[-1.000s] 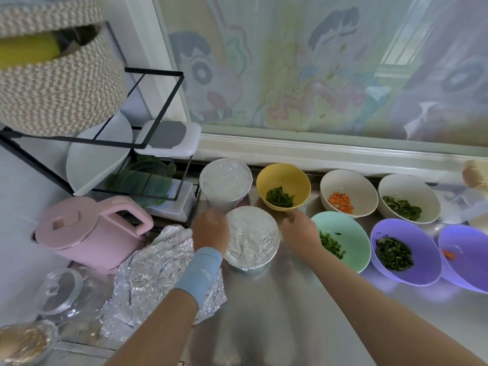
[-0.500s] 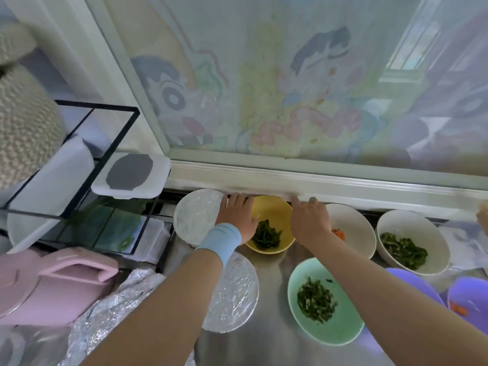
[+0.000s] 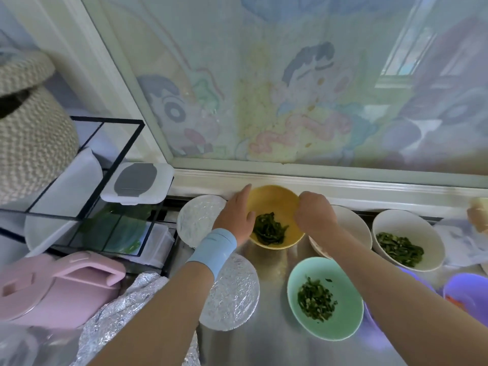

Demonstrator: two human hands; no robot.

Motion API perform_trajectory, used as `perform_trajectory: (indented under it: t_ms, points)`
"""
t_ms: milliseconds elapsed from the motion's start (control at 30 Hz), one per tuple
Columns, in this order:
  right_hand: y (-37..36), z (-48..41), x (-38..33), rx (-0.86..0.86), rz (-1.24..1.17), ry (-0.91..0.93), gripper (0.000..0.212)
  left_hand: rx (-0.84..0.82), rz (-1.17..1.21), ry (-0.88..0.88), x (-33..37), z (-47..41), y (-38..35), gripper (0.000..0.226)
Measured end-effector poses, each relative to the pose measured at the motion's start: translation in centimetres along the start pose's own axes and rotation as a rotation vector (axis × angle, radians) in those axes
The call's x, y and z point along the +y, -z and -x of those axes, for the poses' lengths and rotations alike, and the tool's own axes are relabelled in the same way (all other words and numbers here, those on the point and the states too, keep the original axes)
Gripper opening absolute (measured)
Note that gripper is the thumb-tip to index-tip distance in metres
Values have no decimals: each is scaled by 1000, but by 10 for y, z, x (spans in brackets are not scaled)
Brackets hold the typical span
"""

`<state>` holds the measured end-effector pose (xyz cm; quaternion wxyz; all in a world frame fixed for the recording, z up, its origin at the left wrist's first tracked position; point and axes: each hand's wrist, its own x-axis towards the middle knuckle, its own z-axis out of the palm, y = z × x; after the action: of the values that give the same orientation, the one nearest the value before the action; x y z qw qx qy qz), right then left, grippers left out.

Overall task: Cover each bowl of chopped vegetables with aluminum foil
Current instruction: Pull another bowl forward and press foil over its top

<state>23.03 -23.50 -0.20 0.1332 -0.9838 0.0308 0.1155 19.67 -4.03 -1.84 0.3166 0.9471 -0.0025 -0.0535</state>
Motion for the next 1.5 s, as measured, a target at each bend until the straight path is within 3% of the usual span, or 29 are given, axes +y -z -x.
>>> perform_trajectory:
  t_ms: [167, 333, 467, 600, 800, 967, 1167, 1267, 1333, 1500]
  points:
    - [29, 54, -1, -27, -43, 43, 17, 30, 230, 65, 22, 53, 24, 60]
    - [19, 142, -12, -112, -85, 109, 32, -181, 11, 88, 13, 132, 35, 57]
    - [-9, 197, -13, -223, -31, 167, 47, -189, 18, 108, 0, 194, 32, 46]
    - [-43, 238, -7, -320, -34, 139, 46, -247, 28, 158, -17, 242, 14, 28]
    - [-93, 267, 5, -434, 51, 144, 55, -365, 33, 249, -48, 278, -22, 26]
    - [-111, 264, 11, -397, 140, 208, 47, -458, -42, 279, -62, 279, -34, 28]
    - [-96, 230, -1, -312, 203, 303, 37, -252, 25, 378, -62, 245, -14, 27]
    - [-83, 205, -18, -212, 114, 316, 39, -75, 90, 424, -72, 218, 0, 23]
    - [-81, 187, -30, -186, 19, 297, 43, 27, 145, 496, -80, 201, 6, 34]
    - [-94, 151, -52, -195, 71, 358, 60, -58, 378, 772, -91, 165, 1, 47]
